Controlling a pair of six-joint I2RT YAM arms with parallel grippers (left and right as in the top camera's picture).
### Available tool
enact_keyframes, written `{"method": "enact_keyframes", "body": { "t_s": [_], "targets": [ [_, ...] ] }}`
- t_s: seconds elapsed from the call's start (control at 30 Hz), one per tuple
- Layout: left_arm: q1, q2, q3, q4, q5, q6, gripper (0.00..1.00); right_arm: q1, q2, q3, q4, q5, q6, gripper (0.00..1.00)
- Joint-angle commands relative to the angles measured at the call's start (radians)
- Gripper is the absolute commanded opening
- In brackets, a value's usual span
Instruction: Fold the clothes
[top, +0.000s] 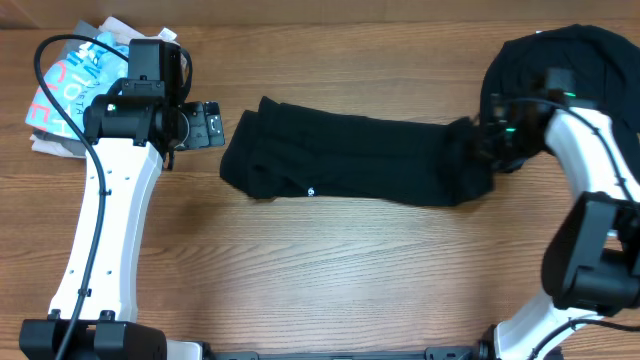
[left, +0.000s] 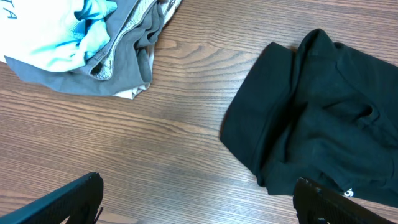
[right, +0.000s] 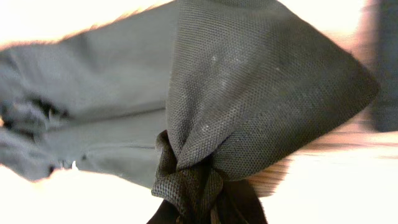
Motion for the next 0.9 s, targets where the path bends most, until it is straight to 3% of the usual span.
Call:
{"method": "enact_keyframes", "body": {
  "t_s": [0.0,0.13,0.2,0.37,0.4,0.5,0.57,0.67,0.87],
  "targets": [
    [0.004,-0.010,0.023,-0.002,-0.014,0.022,1.00,0.126,-0.036,0.023,0.011,0.076,0.045,0.04],
    [0.004,-0.007,0.023,-0.002,-0.014,0.022,1.00,0.290,-0.036,0.023,0.050,0.229,0.134,0.04],
    [0.004,0.002,0.023,-0.002,-0.013,0.022,1.00,0.327,-0.036,0.023,0.083,0.257,0.164,0.15],
    [0.003,0.030,0.021,-0.003,-0.010,0.021,1.00,0.383,-0.036,0.023,0.167,0.259,0.200,0.17],
    [0.003,0.042,0.021,-0.003,-0.010,0.021,1.00,0.390,-0.036,0.023,0.190,0.260,0.217,0.38],
    [0.003,0.061,0.021,0.001,-0.010,0.021,1.00,0.397,-0.036,0.023,0.229,0.191,0.216,0.49],
    [0.004,0.070,0.021,0.009,-0.009,0.021,1.00,0.408,-0.036,0.023,0.276,0.079,0.212,0.49],
    [0.003,0.075,0.021,0.012,-0.009,0.021,1.00,0.424,-0.036,0.023,0.280,0.072,0.213,0.48],
    [0.003,0.075,0.021,0.012,-0.010,0.021,1.00,0.380,-0.036,0.024,0.133,0.397,0.272,0.54]
  ]
}}
